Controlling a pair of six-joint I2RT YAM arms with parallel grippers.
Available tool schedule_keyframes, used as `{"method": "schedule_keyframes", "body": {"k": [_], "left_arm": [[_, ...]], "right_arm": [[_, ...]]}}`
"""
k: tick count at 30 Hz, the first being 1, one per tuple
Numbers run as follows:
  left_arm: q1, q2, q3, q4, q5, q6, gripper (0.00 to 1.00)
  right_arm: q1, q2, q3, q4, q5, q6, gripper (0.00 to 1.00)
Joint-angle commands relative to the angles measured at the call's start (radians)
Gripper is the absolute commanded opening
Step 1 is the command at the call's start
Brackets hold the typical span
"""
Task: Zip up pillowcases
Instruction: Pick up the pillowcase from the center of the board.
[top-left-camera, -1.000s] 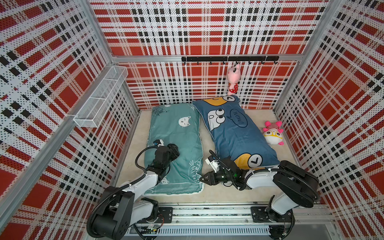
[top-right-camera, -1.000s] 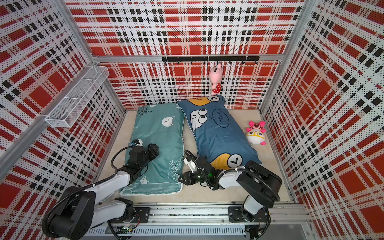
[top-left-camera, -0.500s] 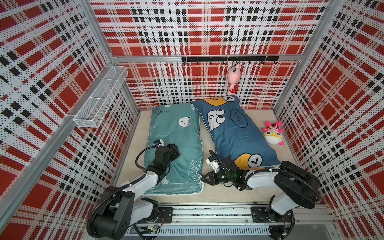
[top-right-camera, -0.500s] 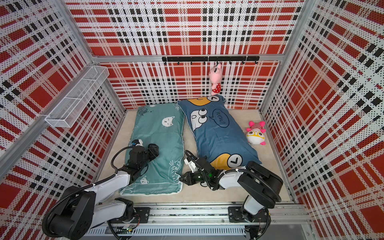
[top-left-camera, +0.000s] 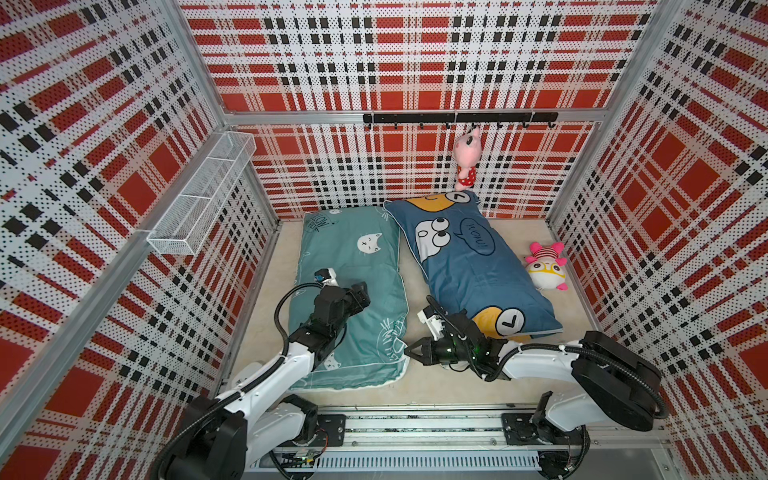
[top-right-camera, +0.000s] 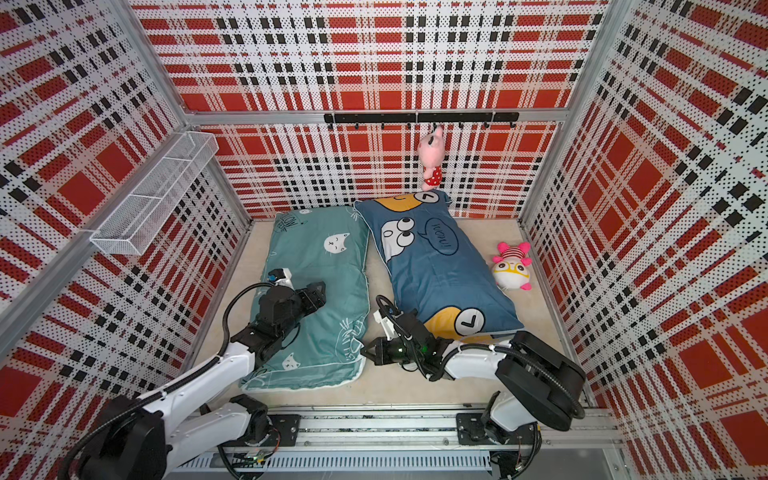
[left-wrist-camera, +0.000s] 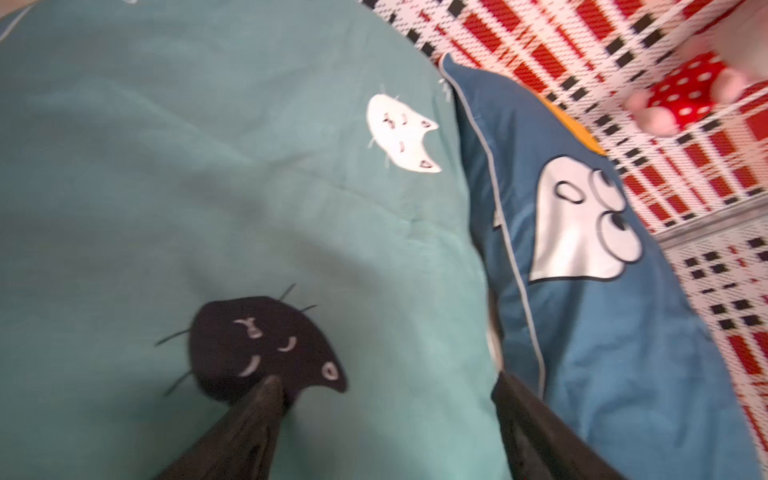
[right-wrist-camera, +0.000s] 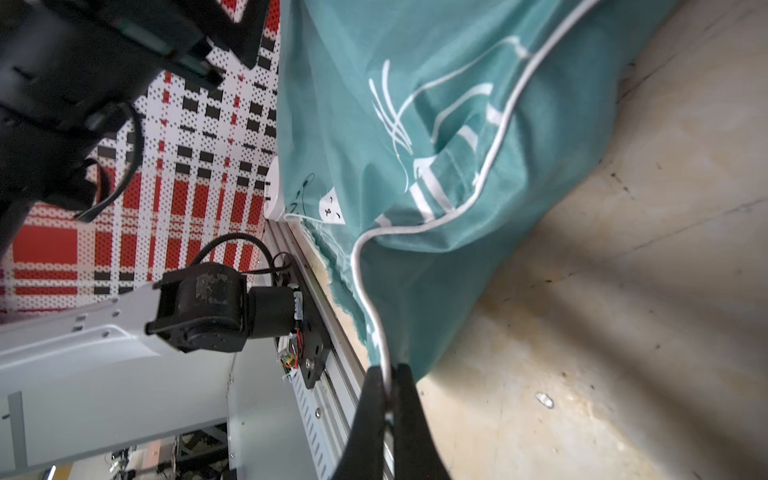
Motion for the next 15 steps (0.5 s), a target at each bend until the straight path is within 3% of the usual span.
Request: {"method": "schedule_keyframes", "body": {"k": [1, 5, 9, 15], "left_arm": [[-0.057, -0.091, 0.066, -0.172, -0.086, 0.032, 0.85], [-0.150, -0.186, 0.070, -0.271, -0.077, -0.027, 0.82], [-0.240, -0.247, 0.015, -0.304, 0.096, -0.121, 0.63], [-0.316, -0.347, -0.093, -0.247, 0.270, -0.212, 0.49]], "right_arm": [[0.007, -0.045, 0.043, -0.107, 0.073, 0.093, 0.00], [0.008, -0.026, 0.028, -0.018, 0.091, 0.215, 0.00], [0.007, -0.011, 0.030, 0.005, 0.125, 0.295, 0.00], [-0.008, 0.016, 0.057, -0.011, 0.167, 0.314, 0.00]]}}
